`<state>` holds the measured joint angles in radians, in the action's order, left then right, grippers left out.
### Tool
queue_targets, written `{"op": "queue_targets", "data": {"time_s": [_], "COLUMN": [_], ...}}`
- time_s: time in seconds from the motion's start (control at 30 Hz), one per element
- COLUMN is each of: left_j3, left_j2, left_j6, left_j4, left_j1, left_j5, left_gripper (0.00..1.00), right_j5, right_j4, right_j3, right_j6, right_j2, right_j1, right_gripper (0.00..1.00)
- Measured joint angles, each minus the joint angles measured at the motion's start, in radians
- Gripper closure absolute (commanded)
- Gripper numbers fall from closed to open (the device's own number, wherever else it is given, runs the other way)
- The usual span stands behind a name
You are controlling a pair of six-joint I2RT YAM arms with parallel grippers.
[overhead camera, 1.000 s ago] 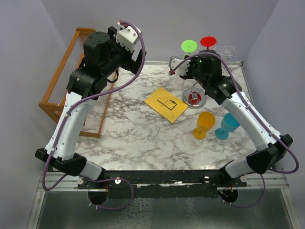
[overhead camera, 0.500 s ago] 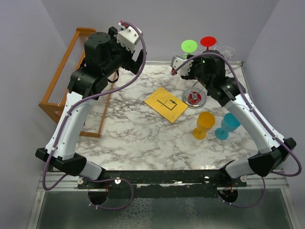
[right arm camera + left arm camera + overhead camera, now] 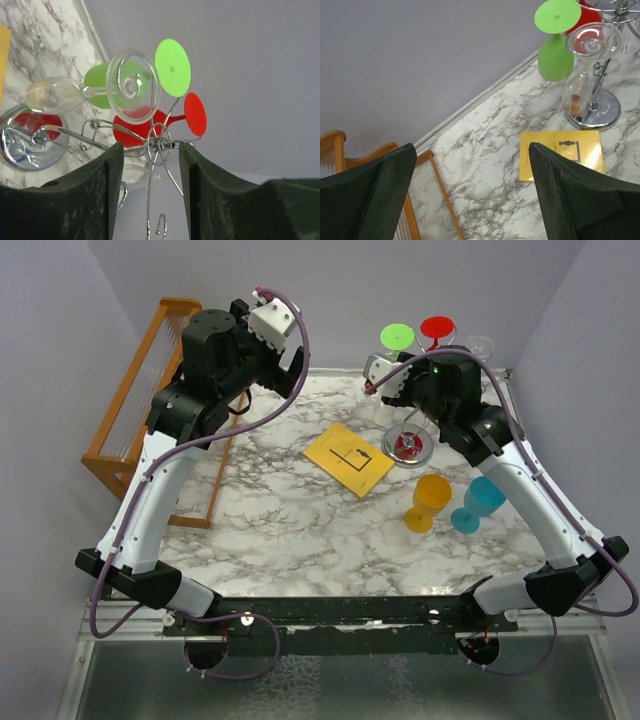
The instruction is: Place the wine glass upside down on the wine glass rack
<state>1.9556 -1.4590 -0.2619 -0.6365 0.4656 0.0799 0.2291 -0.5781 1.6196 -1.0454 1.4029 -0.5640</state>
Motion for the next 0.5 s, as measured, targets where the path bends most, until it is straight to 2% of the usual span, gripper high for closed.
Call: {"op": "queue_targets", "data": {"time_s": [0.23,0.4,0.5], "left_j3": [-0.034,-0.090,-0.135], "left_j2": [0.000,0.000,0.000], "left_j6": [-0.001,0.024,0.055], "left_j4": [0.002,0.013,0.021], "left_j1": [0.000,0.000,-0.001], "left_j5": [0.000,0.031,0.092], "left_gripper": [0.02,0.07,0.08], "right_j5": [-0.068,-0.153,-0.226], "right_j4": [-0.009,-0.038,-0.051], "right_j3": [0.000,0.000,0.000], "right_j6": [0.087,0.172,0.249], "right_j2": [-0.049,-0.104,-0.145], "right_j1": [0.003,0.040,0.117], "right_gripper": [0.52,0.50,0.40]}}
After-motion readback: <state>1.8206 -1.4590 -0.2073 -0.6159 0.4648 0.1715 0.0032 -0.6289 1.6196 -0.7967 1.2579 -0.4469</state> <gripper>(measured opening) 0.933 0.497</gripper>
